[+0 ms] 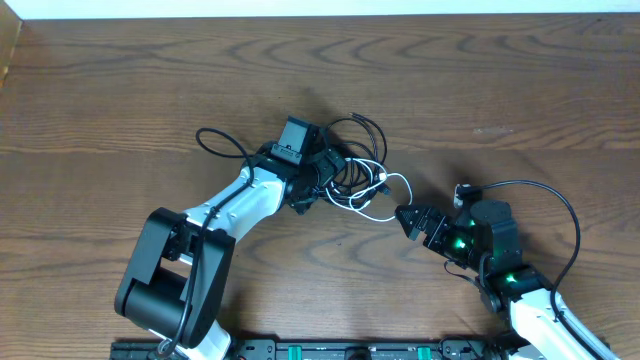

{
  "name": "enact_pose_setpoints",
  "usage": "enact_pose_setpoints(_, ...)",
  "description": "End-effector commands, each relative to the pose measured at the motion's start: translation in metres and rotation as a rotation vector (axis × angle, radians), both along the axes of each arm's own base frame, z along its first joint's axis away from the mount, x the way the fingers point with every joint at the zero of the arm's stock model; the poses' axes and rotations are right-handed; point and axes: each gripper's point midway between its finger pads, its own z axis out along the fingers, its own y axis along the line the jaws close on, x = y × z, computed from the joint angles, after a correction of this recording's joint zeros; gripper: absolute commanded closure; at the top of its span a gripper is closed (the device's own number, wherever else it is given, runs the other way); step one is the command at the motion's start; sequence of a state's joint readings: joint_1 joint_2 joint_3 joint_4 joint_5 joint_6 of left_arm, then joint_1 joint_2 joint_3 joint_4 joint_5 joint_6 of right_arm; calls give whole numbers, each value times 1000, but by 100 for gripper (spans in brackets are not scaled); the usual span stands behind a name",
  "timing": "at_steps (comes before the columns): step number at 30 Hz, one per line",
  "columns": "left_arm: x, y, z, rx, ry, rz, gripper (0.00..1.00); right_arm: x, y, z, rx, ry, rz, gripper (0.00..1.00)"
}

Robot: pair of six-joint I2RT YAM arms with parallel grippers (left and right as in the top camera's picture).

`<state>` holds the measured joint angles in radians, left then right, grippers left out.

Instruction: Untangle cables

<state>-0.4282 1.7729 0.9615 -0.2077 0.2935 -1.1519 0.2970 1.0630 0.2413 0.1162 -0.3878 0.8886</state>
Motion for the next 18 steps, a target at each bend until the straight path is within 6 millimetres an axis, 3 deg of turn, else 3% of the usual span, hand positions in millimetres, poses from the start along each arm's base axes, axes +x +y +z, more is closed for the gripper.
enact_pose_setpoints(1,-6,9,-15,40,42,38,2,1,2,1,-2,-1,-3,1)
enact_pose_setpoints(8,6,27,-14,162,-21,8,2,0,1,-1,-6,9,-3,1)
enact_pose_setpoints(12,3,51,-11,321,-3,-9,2,-2,0,-3,-11,23,-3,1)
enact_pose_setpoints(18,6,53,-7,364,-31,-77,2,-4,-3,-8,-29,38,-16,1)
